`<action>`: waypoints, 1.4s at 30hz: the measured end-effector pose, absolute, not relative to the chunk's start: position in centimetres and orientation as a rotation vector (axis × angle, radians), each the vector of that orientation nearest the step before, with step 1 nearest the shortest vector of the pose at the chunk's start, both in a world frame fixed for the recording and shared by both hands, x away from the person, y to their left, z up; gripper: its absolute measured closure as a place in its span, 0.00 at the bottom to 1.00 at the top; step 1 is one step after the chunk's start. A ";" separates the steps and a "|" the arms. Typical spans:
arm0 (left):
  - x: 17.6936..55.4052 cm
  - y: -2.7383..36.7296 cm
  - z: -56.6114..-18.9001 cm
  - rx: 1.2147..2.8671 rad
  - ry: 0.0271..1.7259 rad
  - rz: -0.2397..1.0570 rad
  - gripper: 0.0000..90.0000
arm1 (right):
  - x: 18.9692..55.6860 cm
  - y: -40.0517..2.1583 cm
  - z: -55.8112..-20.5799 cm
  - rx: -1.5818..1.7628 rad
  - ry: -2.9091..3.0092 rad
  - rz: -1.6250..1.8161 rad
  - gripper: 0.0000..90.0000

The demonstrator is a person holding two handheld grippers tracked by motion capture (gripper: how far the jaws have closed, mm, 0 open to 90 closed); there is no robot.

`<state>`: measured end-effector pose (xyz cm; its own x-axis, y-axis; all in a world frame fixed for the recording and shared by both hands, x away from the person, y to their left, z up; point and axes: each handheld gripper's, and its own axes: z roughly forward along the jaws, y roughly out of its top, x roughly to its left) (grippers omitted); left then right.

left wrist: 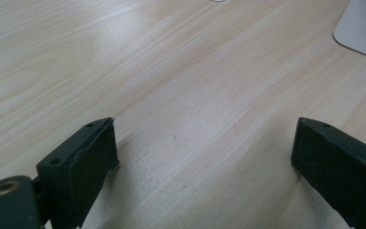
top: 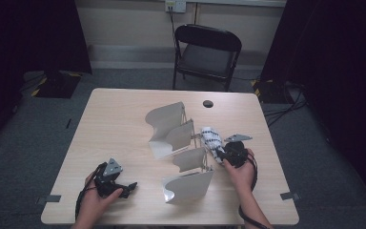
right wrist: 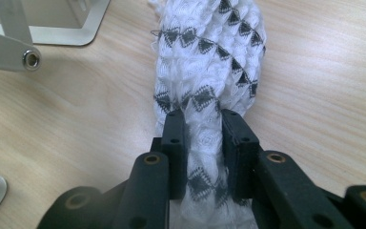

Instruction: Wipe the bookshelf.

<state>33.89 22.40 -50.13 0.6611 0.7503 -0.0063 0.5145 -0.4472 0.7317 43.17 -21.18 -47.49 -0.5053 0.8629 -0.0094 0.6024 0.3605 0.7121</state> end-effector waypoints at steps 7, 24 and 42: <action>33.9 22.4 -50.1 2.151 0.972 0.416 0.09 | 43.0 -21.0 -47.7 1.283 2.246 0.943 0.56; 33.9 22.4 -50.1 2.148 0.974 0.416 0.09 | 39.9 -23.6 -46.8 1.319 2.258 1.019 0.28; 33.9 22.4 -50.1 2.152 0.971 0.417 0.09 | 36.1 -26.7 -47.8 1.312 2.260 0.991 0.18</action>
<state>33.90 22.42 -50.12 0.6625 0.7491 -0.0030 0.5133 -0.4510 0.7302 36.07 -26.71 -47.81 -0.5129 0.8571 0.0488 0.6164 0.3281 0.7158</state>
